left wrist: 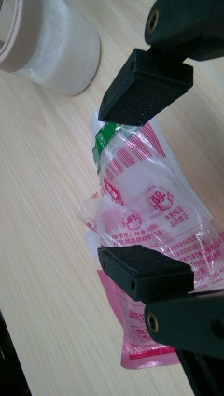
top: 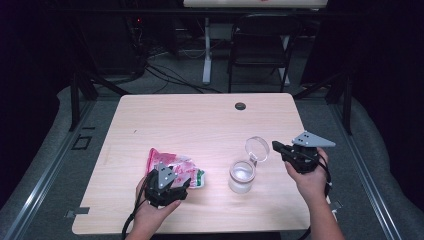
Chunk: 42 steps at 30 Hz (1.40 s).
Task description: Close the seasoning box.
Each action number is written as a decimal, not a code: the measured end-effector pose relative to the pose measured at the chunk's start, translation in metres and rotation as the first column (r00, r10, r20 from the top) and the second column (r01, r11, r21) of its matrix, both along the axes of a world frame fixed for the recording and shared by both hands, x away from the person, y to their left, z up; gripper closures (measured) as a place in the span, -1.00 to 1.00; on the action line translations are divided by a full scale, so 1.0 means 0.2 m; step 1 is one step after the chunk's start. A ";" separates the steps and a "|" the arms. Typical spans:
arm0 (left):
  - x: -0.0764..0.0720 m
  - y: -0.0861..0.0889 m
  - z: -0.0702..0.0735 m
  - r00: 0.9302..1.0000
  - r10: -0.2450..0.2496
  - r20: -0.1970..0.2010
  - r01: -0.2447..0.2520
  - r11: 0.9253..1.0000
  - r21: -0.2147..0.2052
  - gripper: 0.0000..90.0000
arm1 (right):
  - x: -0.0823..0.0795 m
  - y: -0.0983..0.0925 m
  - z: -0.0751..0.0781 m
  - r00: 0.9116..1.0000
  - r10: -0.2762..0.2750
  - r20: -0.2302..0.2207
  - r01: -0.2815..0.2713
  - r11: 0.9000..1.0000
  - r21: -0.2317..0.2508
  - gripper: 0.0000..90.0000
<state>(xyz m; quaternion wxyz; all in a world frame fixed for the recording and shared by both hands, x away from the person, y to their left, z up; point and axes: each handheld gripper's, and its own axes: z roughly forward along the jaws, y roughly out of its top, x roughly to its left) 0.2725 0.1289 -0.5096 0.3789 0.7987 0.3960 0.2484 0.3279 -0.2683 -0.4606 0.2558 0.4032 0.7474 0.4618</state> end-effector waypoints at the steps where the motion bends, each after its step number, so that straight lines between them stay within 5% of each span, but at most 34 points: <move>1: 0.00 0.00 0.00 1.000 0.000 0.000 0.000 1.000 0.000 -0.36 | 0.00 0.00 0.00 1.000 -0.001 0.001 0.001 1.000 -0.002 1.00; 17: 0.00 0.00 0.00 1.000 0.003 -0.001 -0.003 1.000 -0.004 -0.35 | 0.02 0.03 -0.06 0.999 0.020 -0.028 -0.020 1.000 -0.001 1.00; 42: 0.01 0.07 0.01 0.999 0.041 0.000 -0.041 0.999 -0.017 -0.34 | 0.00 0.07 -0.04 0.998 0.058 -0.016 -0.057 0.998 0.004 1.00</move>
